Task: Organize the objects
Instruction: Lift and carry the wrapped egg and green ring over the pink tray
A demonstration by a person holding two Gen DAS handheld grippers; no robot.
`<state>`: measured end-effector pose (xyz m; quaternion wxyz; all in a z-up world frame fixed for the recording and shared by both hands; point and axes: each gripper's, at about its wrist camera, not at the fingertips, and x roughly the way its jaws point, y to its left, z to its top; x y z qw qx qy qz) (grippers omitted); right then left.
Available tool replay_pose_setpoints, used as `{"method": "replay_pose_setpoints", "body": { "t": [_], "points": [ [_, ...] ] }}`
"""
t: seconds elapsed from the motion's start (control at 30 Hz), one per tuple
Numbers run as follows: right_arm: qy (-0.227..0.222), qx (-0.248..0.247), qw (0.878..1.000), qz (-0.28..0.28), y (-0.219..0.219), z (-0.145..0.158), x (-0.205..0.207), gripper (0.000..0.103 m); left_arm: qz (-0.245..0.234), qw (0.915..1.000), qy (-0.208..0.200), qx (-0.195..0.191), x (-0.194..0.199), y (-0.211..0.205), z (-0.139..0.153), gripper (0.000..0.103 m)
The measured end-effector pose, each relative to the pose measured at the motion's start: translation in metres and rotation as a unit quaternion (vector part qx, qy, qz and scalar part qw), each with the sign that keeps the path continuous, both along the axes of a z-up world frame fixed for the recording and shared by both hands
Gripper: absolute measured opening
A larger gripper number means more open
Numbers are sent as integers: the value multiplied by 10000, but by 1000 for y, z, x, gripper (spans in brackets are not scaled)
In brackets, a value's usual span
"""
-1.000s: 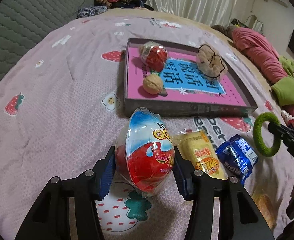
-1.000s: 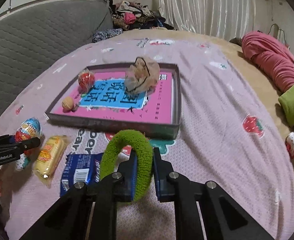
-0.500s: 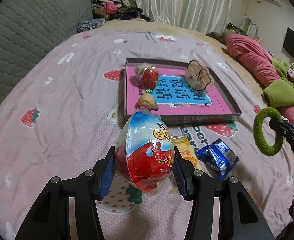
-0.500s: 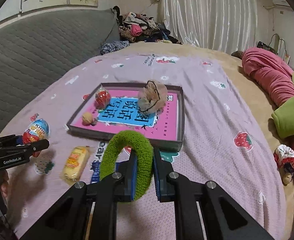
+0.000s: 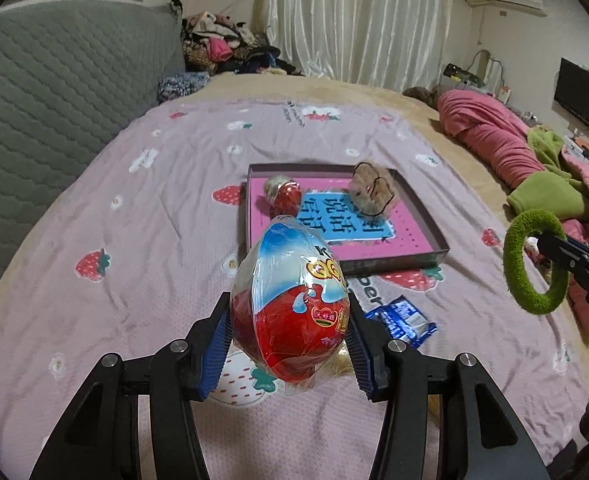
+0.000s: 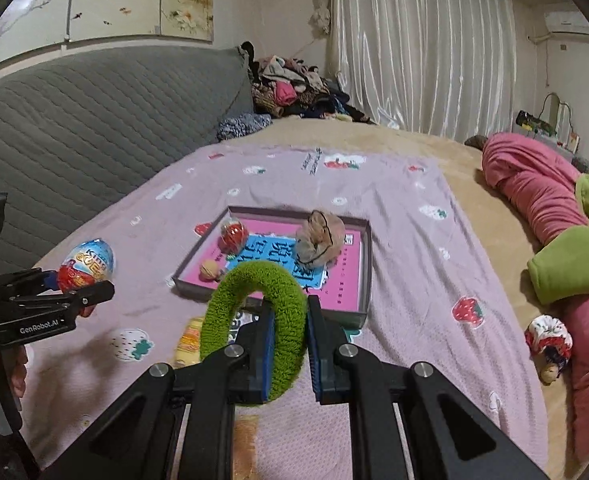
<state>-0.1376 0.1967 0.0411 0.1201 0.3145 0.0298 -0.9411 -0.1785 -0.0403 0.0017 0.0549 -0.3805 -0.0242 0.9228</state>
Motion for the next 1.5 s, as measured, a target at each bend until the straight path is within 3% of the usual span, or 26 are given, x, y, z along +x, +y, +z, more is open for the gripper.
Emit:
{"method": "replay_pose_setpoints", "body": {
  "t": [0.8,1.23,1.5],
  "points": [
    [731,-41,9972,165,-13,69,43,15,-138,9983,525,-193,37,15,61,54],
    [908,-9,9957,162,-12,87,27,15,-282,9968,671,-320,3,36,83,54],
    [962,-55,9952,169,-11,90,-9,15,-339,9956,803,-347,-37,45,102,54]
  ]
}}
